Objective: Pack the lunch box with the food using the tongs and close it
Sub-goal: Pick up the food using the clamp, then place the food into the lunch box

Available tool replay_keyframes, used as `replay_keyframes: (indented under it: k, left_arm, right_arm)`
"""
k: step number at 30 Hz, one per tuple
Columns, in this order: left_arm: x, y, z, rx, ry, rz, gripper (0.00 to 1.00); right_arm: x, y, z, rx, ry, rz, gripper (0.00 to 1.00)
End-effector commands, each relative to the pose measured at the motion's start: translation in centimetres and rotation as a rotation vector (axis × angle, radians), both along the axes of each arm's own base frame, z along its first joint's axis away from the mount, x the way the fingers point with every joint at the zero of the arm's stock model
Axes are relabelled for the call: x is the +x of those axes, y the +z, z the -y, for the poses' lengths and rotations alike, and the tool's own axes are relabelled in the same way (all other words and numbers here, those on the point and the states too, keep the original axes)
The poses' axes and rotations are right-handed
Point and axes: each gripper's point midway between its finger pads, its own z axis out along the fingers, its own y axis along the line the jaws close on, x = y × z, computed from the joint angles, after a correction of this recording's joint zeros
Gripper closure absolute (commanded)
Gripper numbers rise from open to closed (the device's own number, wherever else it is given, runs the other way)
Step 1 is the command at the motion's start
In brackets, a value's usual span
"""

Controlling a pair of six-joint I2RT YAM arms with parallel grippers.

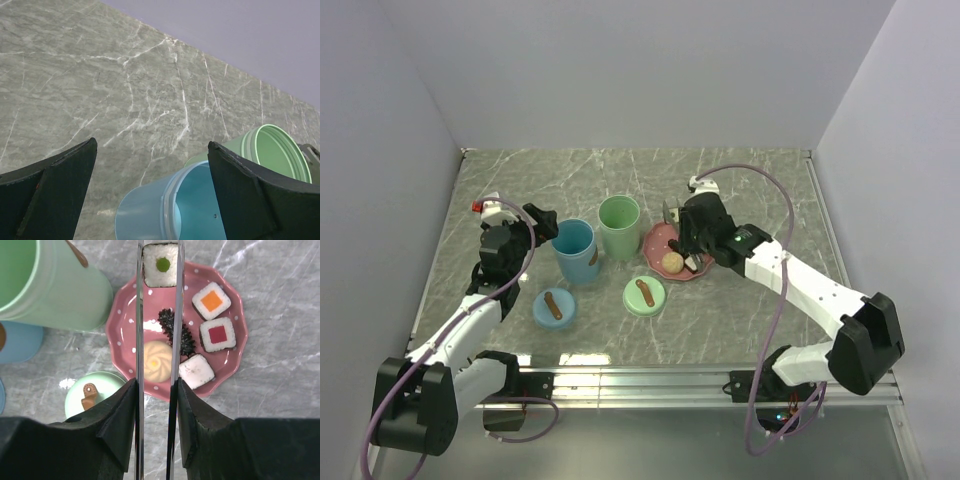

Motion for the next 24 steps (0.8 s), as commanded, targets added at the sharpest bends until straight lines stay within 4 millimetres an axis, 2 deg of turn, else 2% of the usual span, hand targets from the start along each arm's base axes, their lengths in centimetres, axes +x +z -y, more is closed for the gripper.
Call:
replay_keyframes:
  k: [1, 6, 16, 19, 24]
  left_arm:
    - [0.5, 3.4, -0.2, -0.018, 0.011, 0.084, 0.01]
    - [0.3, 3.7, -0.2, -0.019, 0.009, 0.088, 0.00]
    - [0.2, 3.8, -0.3, -0.022, 0.017, 0.091, 0.00]
    - [0.1, 3.8, -0.5, -0.027, 0.028, 0.091, 0.01]
    - [0.0, 3.8, -0.6, -0.028, 0.036, 0.094, 0.00]
  right_arm:
    - [0.6, 4.7, -0.3, 0.044, 0.003, 0.113, 0.69]
    - [0.3, 6.6, -1.2, 0.065, 0.035, 0.147, 0.69]
    - [-0.9, 11.9, -5.3, 0.081, 0.136, 0.243, 0.68]
    - [-1.3, 12.6, -6.2, 0.080, 0.160, 0.255, 0.68]
    - [-1.7, 12.4, -7.9, 0.078, 0.207, 0.252, 0.67]
